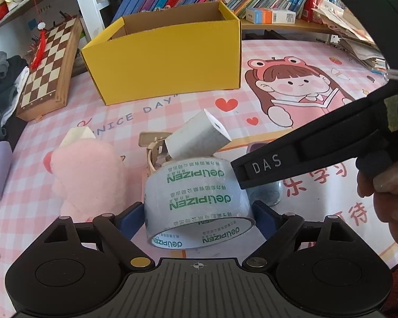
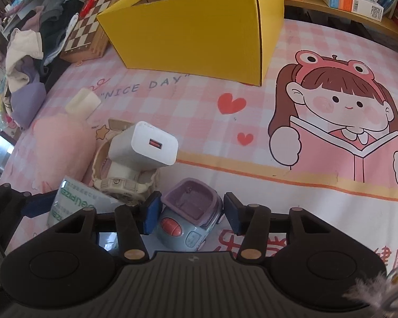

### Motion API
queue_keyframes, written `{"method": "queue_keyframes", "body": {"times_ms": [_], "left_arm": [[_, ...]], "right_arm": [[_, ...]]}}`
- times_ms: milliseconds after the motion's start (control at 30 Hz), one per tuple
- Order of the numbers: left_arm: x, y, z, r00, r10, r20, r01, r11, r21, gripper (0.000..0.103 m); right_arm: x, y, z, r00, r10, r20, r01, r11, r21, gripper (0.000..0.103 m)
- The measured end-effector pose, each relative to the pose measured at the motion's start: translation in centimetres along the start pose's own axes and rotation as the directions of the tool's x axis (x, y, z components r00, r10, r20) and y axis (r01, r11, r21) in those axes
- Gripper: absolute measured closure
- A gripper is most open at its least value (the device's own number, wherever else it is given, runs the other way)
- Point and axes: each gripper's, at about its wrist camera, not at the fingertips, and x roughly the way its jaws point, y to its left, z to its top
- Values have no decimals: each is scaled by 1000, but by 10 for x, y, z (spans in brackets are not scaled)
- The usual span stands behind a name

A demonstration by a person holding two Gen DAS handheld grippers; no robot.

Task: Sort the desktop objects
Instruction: 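Close the left tool on the clear tape roll while the right tool grasps the grey toy car, then lift the tape roll with the left tool while the right tool carries the car to the box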

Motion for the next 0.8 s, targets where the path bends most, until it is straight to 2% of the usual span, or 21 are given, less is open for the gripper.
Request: {"method": "queue_keyframes", "body": {"times_ms": [67,233,400,800], "left_arm": [[4,2,-2,1000,-4,-21,4,1000,-18,16],[2,8,-4,1000,-20,-11,19,998,-55,17],[-8,13,-7,999,-25,28,27,998,-62,17],[-47,28,-11,989,-45,143,57,995,-79,17]], "right_arm": [[1,0,-1,1000,2,-5,-2,1000,5,51],[-4,1,-4,1000,1,7,-1,1000,10,55],[-18,4,-9,999,-21,44,20,1000,9,59],[-48,12,-23,990,-74,121,71,997,21,59]]}}
